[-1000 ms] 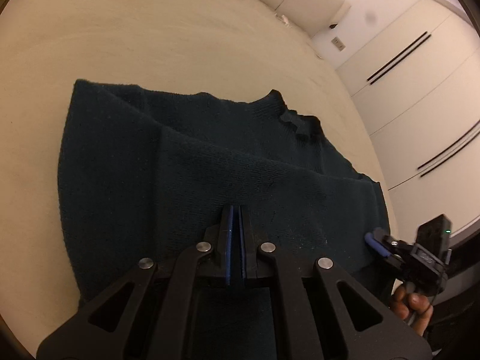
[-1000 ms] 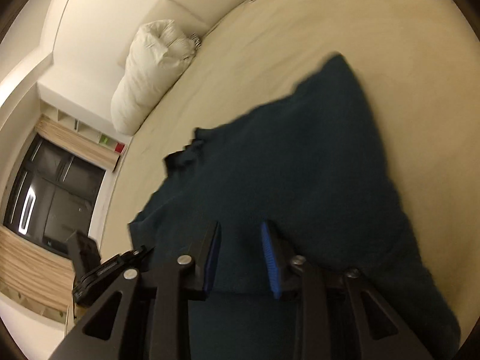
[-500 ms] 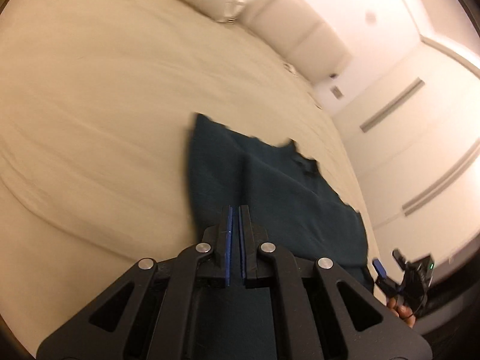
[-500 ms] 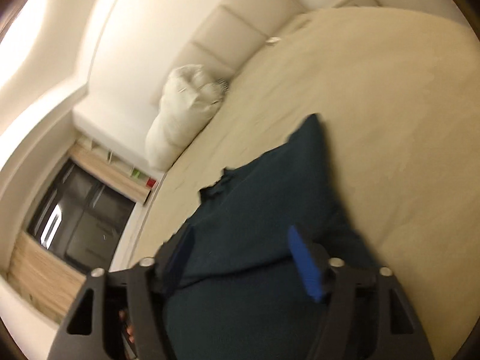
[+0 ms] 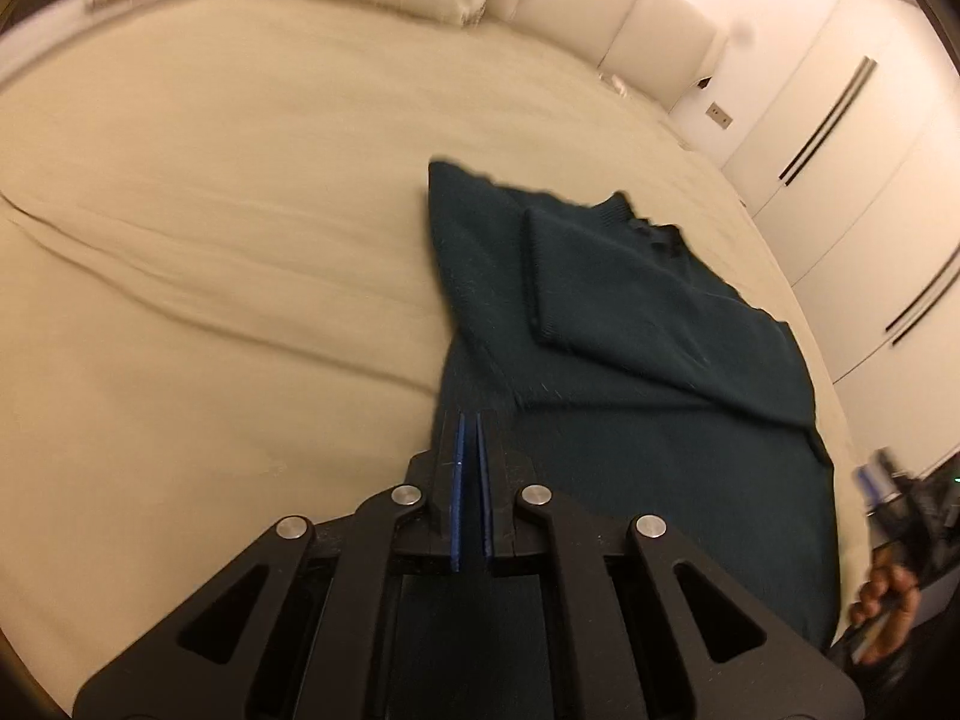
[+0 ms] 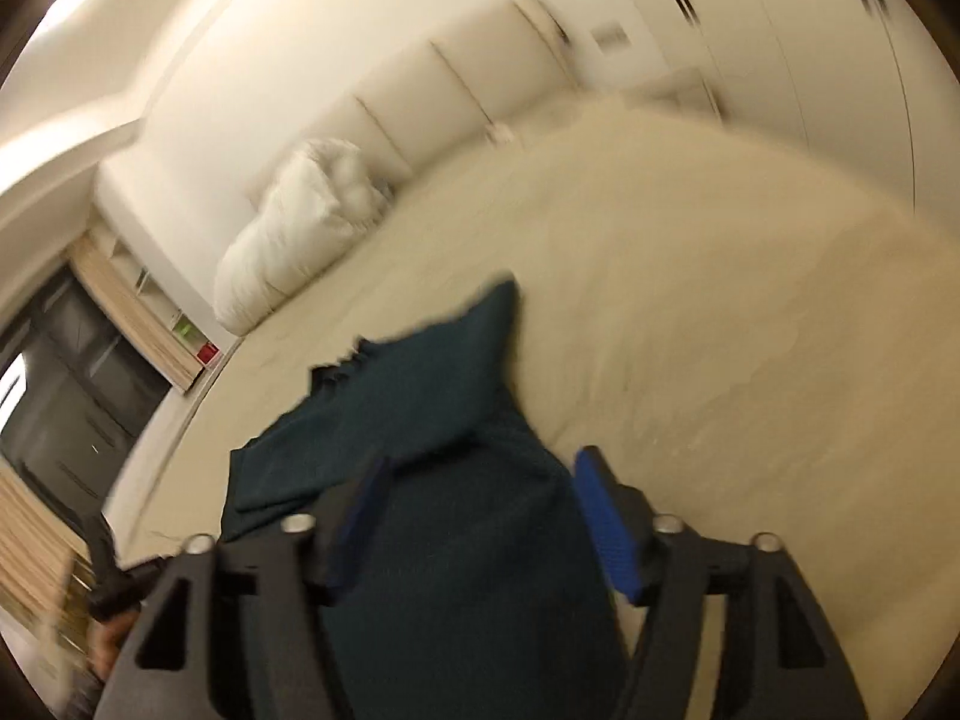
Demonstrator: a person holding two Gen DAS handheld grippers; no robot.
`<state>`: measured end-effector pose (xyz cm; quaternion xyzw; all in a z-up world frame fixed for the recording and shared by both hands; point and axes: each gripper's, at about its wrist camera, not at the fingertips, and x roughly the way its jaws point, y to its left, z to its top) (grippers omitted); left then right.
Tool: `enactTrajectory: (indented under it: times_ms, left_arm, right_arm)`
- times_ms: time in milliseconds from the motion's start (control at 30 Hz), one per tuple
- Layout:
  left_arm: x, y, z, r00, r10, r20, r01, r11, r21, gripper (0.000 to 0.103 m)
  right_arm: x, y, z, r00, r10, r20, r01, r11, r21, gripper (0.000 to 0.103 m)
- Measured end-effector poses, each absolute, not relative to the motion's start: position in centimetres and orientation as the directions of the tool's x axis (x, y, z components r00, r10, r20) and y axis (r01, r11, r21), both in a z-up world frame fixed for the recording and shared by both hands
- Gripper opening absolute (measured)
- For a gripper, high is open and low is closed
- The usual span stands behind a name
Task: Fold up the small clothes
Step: 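Release the sweater and pull both tools back from it, then grasp the sweater hem with both tools and lift it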
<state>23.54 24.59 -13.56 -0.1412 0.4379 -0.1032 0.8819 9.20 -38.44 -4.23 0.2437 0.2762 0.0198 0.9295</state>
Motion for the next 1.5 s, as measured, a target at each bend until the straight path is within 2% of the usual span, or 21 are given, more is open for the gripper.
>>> enactTrajectory:
  times_ms: [33,67,133,200,300,433,700,933,1100,1133,1167,1233,1267,1300,1367,1500]
  left_arm:
    - [21.8,24.2,-12.7,0.610,-0.265,-0.747,0.055,0.954,-0.293,0.003]
    - [20.4,23.9,-12.1,0.611,-0.240,-0.755,0.054,0.963,-0.263,0.003]
    - [17.9,22.7,-11.2,0.615,-0.190,-0.765,0.047,0.978,-0.205,0.004]
    - [15.4,21.2,-10.1,0.627,-0.166,-0.761,0.047,0.983,-0.176,0.004]
    - [11.1,19.1,-8.8,0.637,-0.131,-0.760,0.055,0.991,-0.125,0.004]
    - [6.0,18.3,-7.6,0.650,-0.154,-0.744,0.084,0.988,-0.131,0.004]
    - [0.9,16.9,-5.0,0.685,-0.111,-0.720,0.105,0.993,-0.053,0.004]
    - [0.3,16.8,-5.2,0.685,-0.092,-0.723,0.085,0.995,-0.047,0.004]
    - [1.4,17.6,-7.3,0.642,-0.151,-0.752,0.092,0.989,-0.120,0.004]
    - [1.6,17.9,-8.2,0.621,-0.171,-0.765,0.097,0.985,-0.142,0.007]
    - [1.9,18.1,-8.9,0.611,-0.182,-0.771,0.100,0.983,-0.152,0.015]
    - [1.8,18.8,-10.3,0.598,-0.215,-0.772,0.112,0.976,-0.185,0.050]
    - [1.9,19.2,-10.8,0.588,-0.251,-0.769,0.126,0.968,-0.219,0.088]
    - [1.7,19.7,-11.4,0.572,-0.312,-0.759,0.146,0.949,-0.280,0.099]
    - [1.4,21.1,-12.7,0.537,-0.384,-0.751,0.142,0.919,-0.369,0.099]
    - [0.8,23.2,-15.5,0.471,-0.385,-0.794,0.050,0.910,-0.412,0.099]
  right_arm:
    - [7.3,-37.3,-2.8,0.875,0.141,-0.463,0.072,0.908,0.413,0.094]
    - [6.1,-36.4,-1.8,0.898,0.106,-0.428,0.070,0.924,0.376,0.103]
    - [2.6,-34.9,0.1,0.940,0.032,-0.338,0.080,0.946,0.313,0.103]
    - [1.7,-33.8,1.2,0.950,0.050,-0.309,0.043,0.957,0.286,0.103]
    - [0.8,-32.8,2.5,0.944,0.084,-0.320,0.013,0.957,0.290,0.103]
    - [-1.0,-33.0,2.9,0.932,0.123,-0.341,-0.003,0.943,0.333,0.103]
    - [-3.2,-32.8,2.4,0.911,0.144,-0.386,-0.002,0.939,0.345,0.103]
    - [-4.3,-32.9,1.6,0.904,0.140,-0.405,0.008,0.940,0.342,0.103]
    - [-4.6,-32.8,0.3,0.893,0.120,-0.435,0.018,0.954,0.300,0.103]
    - [-4.5,-32.8,-0.2,0.886,0.115,-0.449,0.021,0.958,0.286,0.103]
    - [-4.4,-32.9,-0.8,0.877,0.113,-0.468,0.020,0.962,0.271,0.103]
    - [-4.2,-33.1,-1.9,0.859,0.105,-0.501,0.027,0.968,0.248,0.103]
    - [-4.0,-33.4,-2.6,0.846,0.107,-0.522,0.025,0.970,0.240,0.103]
    - [-3.9,-33.7,-3.3,0.833,0.115,-0.542,0.020,0.971,0.237,0.103]
    - [-3.7,-34.3,-4.6,0.806,0.124,-0.578,0.016,0.973,0.231,0.103]
    - [-3.2,-35.9,-7.4,0.739,0.172,-0.651,0.012,0.964,0.267,0.103]
